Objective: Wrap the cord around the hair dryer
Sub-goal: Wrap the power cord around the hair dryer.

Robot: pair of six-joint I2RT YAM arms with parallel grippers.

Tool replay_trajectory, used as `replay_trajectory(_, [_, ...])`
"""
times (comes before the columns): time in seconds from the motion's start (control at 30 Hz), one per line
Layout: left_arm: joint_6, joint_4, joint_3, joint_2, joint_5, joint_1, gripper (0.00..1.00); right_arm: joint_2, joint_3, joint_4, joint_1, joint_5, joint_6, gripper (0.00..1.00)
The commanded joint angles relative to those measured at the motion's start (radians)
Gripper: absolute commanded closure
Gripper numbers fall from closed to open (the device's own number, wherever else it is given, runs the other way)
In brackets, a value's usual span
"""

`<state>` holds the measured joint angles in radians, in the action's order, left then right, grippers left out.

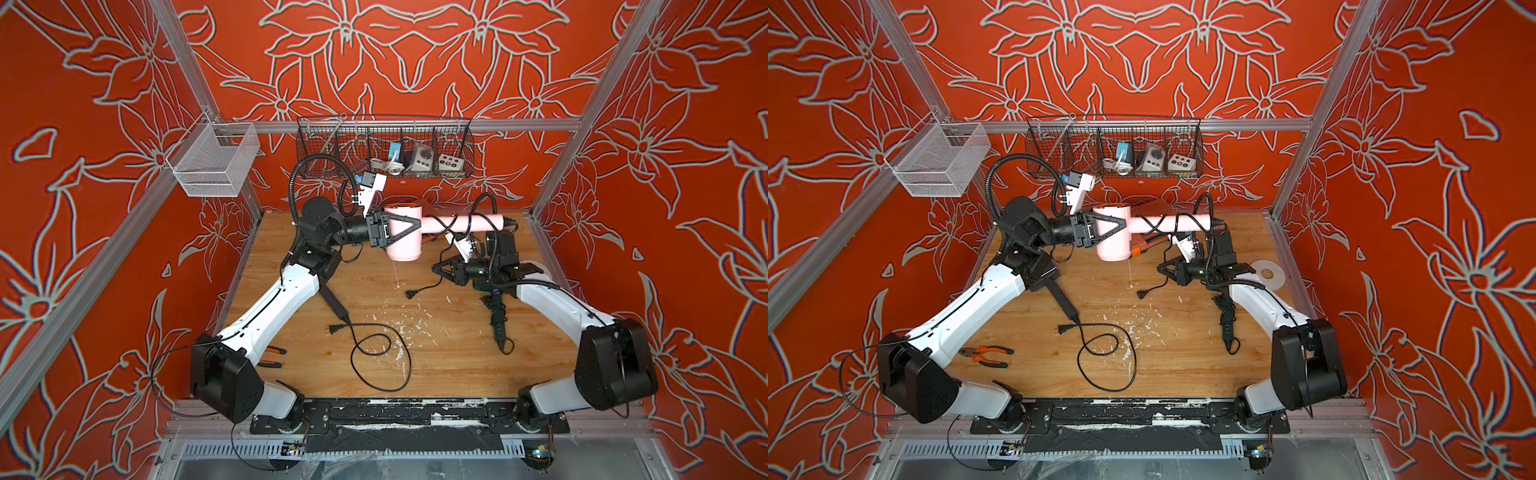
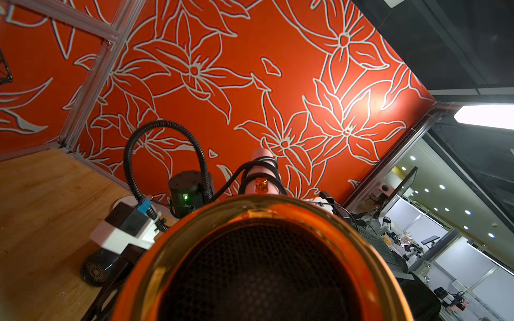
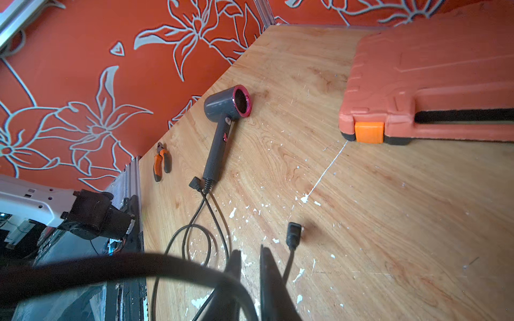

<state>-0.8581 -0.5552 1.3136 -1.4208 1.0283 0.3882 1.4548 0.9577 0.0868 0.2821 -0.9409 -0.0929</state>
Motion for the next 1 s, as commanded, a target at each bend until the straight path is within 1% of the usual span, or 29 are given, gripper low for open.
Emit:
replay_trajectory(0.0, [-0.023, -0.156, 0.055, 0.009, -0.051, -0.019, 1.00, 0.014, -0.039, -0.031, 0.010, 0.009, -0.020, 0.85])
replay_trajectory(0.03, [-0.033, -0.164, 0.057, 0.008, -0.059, -0.029, 1.00, 0.017, -0.045, -0.033, 0.010, 0.007, -0.018, 0.87])
replay_trajectory(0.13, [-0.055, -0.182, 0.058, 0.005, -0.077, -0.055, 1.00, 0.019, -0.060, -0.044, 0.009, 0.006, -0.026, 0.96])
replay_trajectory(0.3, [-0.057, -0.176, 0.032, 0.024, -0.149, -0.113, 1.00, 0.000, -0.112, -0.086, 0.015, 0.015, -0.080, 0.97])
replay_trajectory(0.4, [-0.032, -0.147, -0.010, 0.050, -0.229, -0.151, 1.00, -0.039, -0.153, -0.082, 0.023, 0.056, -0.109, 1.00])
replay_trajectory(0.53, [-0.019, -0.132, -0.075, 0.067, -0.319, -0.192, 1.00, -0.142, -0.204, -0.023, 0.054, 0.171, -0.118, 1.00])
replay_trajectory(0.63, [-0.020, -0.135, -0.125, 0.071, -0.384, -0.210, 1.00, -0.222, -0.210, 0.063, 0.087, 0.251, -0.104, 1.00])
replay_trajectory(0.73, [0.004, -0.106, -0.155, 0.068, -0.427, -0.218, 1.00, -0.285, -0.172, 0.197, 0.137, 0.345, -0.069, 1.00])
replay_trajectory(0.83, [0.076, -0.012, -0.156, 0.068, -0.463, -0.218, 1.00, -0.307, -0.089, 0.379, 0.215, 0.445, -0.008, 1.00])
replay_trajectory(0.97, [0.230, 0.190, -0.106, 0.065, -0.499, -0.217, 1.00, -0.271, 0.076, 0.651, 0.310, 0.543, 0.074, 1.00])
